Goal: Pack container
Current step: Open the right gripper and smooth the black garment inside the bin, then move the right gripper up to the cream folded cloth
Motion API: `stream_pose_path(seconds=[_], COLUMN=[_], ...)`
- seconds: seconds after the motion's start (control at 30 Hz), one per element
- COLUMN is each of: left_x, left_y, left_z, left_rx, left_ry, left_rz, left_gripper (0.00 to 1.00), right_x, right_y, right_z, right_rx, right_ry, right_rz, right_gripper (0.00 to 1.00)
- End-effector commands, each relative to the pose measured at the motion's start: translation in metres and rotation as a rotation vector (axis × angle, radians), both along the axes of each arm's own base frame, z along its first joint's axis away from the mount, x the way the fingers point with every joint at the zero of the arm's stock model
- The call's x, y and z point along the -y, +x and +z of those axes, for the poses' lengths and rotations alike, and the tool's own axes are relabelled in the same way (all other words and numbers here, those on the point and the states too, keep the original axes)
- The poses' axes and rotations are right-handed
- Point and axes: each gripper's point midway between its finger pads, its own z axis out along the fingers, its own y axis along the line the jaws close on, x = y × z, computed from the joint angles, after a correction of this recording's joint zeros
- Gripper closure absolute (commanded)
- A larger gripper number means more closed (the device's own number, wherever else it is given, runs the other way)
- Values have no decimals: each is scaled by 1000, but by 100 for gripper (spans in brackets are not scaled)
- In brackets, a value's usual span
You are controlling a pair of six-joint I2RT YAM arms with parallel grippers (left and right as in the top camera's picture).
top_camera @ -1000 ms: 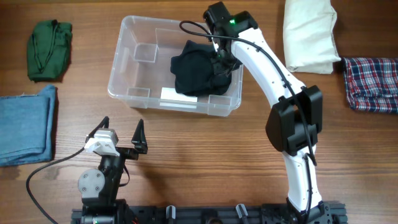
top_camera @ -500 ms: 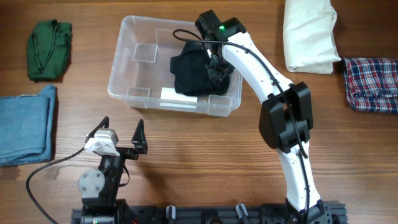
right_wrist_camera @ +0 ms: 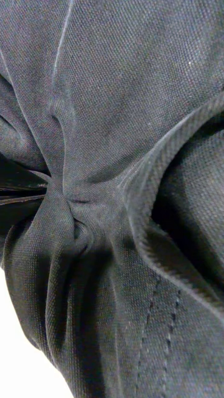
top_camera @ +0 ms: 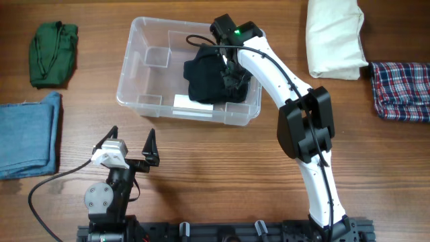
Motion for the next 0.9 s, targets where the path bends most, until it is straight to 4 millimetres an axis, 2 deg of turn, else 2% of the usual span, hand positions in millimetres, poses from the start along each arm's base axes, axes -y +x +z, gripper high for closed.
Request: stream_pose_path(seconds=[0.0,0.2,0.6,0.63,0.7,0.73,0.8,0.83,0.87], left_x=[-2,-2,-2,-2,-2,-2,-2,-2,-2], left_y=[0,0,0,0,0,0,0,0,0], left_z=[-1,-1,-1,-1,-1,-1,-1,-1,-1], left_rx=[-4,-4,-4,-4,-3,-4,-4,-4,-4], left_ry=[-8,-8,-8,-8,-8,-8,-8,-8,-8], left_rz=[8,8,8,8,8,8,8,8,8], left_gripper=[0,0,0,0,0,0,0,0,0], right_x=[0,-2,-18,-20,-22,-20,-16,-12,-9], right_y=[2,5,11,12,12,13,15,18,20], right_z=[0,21,98,105,115,122,133,139,145], right_rx=[15,54,207,219,240,255,275,287,297], right_ry=[-21,0,154,169,193,202,226,244,262], right_rz=[17,31,52,54,56,52,42,33,25], right_gripper=[96,96,91,88,75,67,39,32,30])
